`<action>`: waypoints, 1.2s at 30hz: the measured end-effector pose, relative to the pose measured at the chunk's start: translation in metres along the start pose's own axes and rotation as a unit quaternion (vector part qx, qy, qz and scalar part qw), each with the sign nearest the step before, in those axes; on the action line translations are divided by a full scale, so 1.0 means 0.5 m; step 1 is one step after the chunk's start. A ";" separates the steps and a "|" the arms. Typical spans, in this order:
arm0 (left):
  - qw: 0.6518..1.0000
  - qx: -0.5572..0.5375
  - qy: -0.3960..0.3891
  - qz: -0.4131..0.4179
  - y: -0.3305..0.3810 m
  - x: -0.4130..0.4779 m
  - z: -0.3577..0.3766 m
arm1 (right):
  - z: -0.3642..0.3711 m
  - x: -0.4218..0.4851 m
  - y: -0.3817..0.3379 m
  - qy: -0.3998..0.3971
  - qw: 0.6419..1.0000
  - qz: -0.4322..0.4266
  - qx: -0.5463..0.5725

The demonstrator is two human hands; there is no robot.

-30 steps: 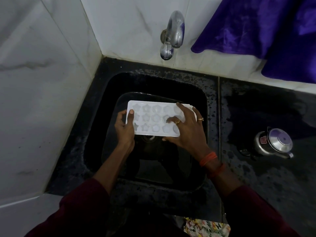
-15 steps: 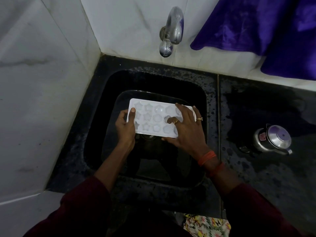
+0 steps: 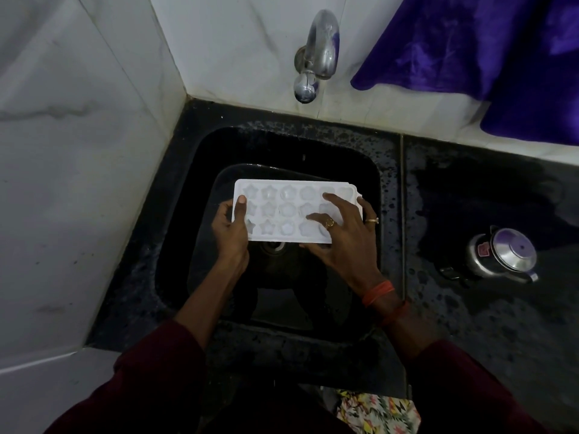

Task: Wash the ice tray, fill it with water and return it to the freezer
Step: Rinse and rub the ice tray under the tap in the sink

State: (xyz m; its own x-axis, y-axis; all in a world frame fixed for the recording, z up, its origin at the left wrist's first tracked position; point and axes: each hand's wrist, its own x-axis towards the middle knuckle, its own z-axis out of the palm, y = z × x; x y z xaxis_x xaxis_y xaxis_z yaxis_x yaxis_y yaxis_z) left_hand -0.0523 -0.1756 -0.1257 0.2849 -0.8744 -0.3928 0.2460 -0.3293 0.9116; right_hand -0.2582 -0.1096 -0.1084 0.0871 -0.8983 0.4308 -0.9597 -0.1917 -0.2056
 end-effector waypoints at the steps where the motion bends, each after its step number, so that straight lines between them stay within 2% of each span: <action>1: 1.000 -0.002 0.001 -0.001 0.000 0.000 0.001 | -0.002 -0.001 -0.001 0.019 1.000 -0.014 -0.003; 5: 1.000 -0.004 -0.006 0.000 0.000 -0.002 0.007 | -0.004 -0.005 -0.002 0.039 0.997 -0.057 -0.022; 9: 1.000 0.003 -0.015 0.003 -0.001 -0.003 0.006 | -0.007 -0.010 -0.005 -0.024 0.997 -0.069 -0.038; 13: 1.000 0.010 -0.014 0.005 -0.003 -0.006 0.005 | -0.010 -0.012 -0.005 -0.050 0.997 -0.048 -0.047; 20: 1.000 0.004 -0.013 0.006 -0.004 -0.007 0.011 | -0.019 -0.013 -0.011 -0.014 0.999 -0.036 -0.016; 28: 1.000 0.010 -0.007 -0.002 -0.005 -0.007 0.003 | -0.025 -0.015 -0.010 -0.059 0.997 -0.035 -0.038; 36: 0.999 0.030 0.016 0.013 -0.007 -0.013 0.014 | -0.024 -0.016 -0.027 0.008 0.996 -0.050 -0.078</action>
State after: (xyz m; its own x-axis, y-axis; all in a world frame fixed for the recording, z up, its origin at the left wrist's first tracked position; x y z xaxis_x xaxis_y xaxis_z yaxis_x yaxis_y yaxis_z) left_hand -0.0615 -0.1711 -0.1255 0.3207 -0.8715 -0.3711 0.1820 -0.3278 0.9271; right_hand -0.2492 -0.0949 -0.0986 0.1813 -0.8712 0.4563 -0.9764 -0.2149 -0.0223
